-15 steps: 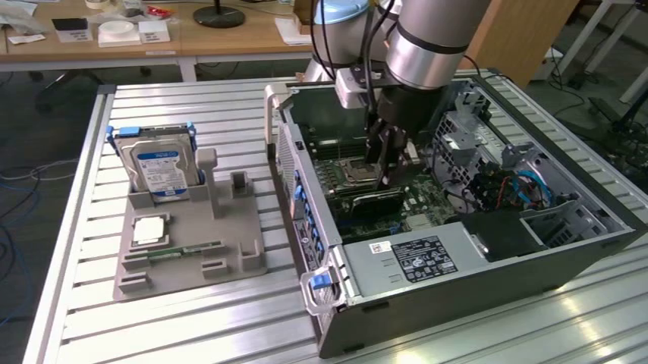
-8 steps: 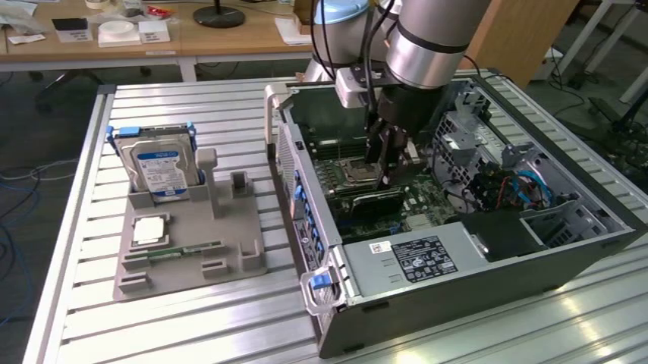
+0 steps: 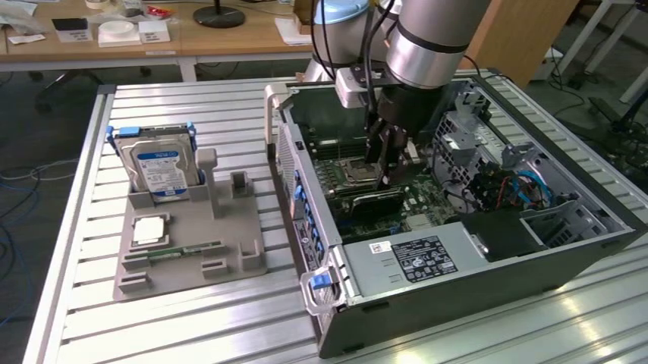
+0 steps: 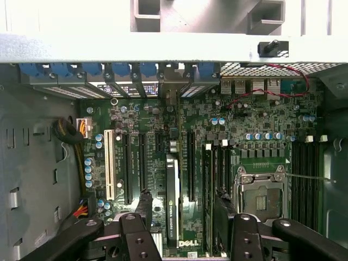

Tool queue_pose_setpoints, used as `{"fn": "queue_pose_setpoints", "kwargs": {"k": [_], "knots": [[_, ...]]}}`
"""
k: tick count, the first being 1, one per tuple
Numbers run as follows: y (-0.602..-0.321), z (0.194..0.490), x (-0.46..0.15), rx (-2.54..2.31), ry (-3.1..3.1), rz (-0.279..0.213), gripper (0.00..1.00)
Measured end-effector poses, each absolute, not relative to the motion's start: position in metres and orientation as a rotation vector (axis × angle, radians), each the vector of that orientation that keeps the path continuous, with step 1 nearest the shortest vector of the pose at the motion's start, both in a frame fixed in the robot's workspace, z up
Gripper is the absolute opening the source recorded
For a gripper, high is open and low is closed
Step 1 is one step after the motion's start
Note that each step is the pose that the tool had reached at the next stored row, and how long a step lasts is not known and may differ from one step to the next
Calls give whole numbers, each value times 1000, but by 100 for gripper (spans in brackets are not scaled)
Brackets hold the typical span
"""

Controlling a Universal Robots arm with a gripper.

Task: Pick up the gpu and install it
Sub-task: 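Press down on the gpu until it lock into place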

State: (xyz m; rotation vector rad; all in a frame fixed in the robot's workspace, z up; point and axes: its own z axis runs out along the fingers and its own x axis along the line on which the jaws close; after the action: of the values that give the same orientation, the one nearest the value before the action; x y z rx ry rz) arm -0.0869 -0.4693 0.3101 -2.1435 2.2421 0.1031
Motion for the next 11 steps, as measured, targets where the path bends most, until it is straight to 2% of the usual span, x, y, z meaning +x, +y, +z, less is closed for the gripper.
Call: {"fn": "queue_pose_setpoints", "kwargs": {"k": [6, 7, 8, 11], "knots": [[-469, 310, -87, -2144, 2242, 103, 56], [-469, 310, -87, -2144, 2242, 103, 50], [-469, 310, -87, -2144, 2242, 103, 50], [-469, 310, -87, -2144, 2242, 103, 33]]}}
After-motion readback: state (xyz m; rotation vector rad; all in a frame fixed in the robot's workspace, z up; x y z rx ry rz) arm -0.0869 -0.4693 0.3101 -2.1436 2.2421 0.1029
